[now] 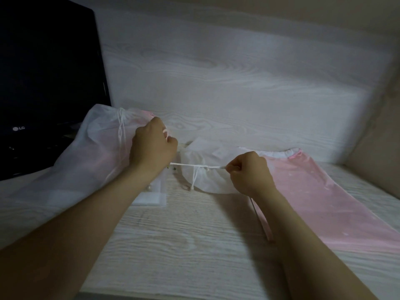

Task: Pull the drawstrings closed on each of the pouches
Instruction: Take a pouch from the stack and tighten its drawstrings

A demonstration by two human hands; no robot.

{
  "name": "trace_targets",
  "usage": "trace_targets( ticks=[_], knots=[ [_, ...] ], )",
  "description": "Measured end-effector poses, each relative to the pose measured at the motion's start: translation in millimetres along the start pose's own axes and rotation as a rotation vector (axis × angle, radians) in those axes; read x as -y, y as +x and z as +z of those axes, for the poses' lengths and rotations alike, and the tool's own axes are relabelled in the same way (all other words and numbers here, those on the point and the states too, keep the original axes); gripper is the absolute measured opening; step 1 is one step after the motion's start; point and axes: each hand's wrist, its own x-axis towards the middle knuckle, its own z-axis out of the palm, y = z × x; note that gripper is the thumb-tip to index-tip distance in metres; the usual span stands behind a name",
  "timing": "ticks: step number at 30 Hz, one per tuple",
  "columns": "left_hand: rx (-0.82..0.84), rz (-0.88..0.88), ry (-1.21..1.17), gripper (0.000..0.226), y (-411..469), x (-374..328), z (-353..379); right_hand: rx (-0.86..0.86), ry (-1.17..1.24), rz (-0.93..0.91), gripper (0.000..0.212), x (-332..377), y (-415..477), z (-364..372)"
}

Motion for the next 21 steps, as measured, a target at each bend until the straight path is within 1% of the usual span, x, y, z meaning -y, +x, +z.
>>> trace_targets(
  ticks=[4,7,9,11,13,15,16,17,18,19,21],
  knots=[
    [0.11,0.111,0.164,0.014,-2.9,0.0,6.8,-0.039,-0.116,0.083,0.02,0.5,-2.2,-2.0],
    [0.144,0.137,0.22,0.008,-6.5,-3.4,6.7,-0.064,-0.168,0.088,0.019,1.8,-2.8,-3.3],
    [0.17,0.164,0.226,0.008,-10.4,-2.6,7.2,-0.072,-0.199,0.058,0.019,1.5,-3.4,-4.3],
    [0.208,0.235,0.187,0.016,-14.0,0.1,10.1,-0.062,-0.206,-0.03,0.019,-1.0,-2.3,-4.7],
    [0.297,0.357,0.107,0.036,-15.3,5.1,14.2,-0.05,-0.162,-0.118,0.017,-3.3,-1.7,-5.1],
    [0.411,0.475,0.126,0.069,-15.1,12.0,18.5,-0.024,0.01,-0.21,0.014,-0.9,-2.1,-5.7],
    [0.439,0.502,0.161,0.084,-14.4,14.1,19.9,0.002,0.147,-0.238,0.012,3.9,-3.8,-7.8],
    [0.459,0.51,0.176,0.094,-14.4,15.1,21.3,0.043,0.305,-0.244,0.012,9.8,-6.8,-10.5],
    [0.48,0.507,0.163,0.098,-13.8,16.1,22.9,0.092,0.479,-0.234,0.014,15.8,-9.7,-13.4],
    [0.502,0.497,0.127,0.096,-13.8,16.0,23.6,0.145,0.639,-0.213,0.015,21.6,-12.6,-16.2],
    [0.539,0.479,0.046,0.087,-13.1,16.8,26.5,0.197,0.836,-0.177,0.016,31.4,-18.8,-23.4]
  ],
)
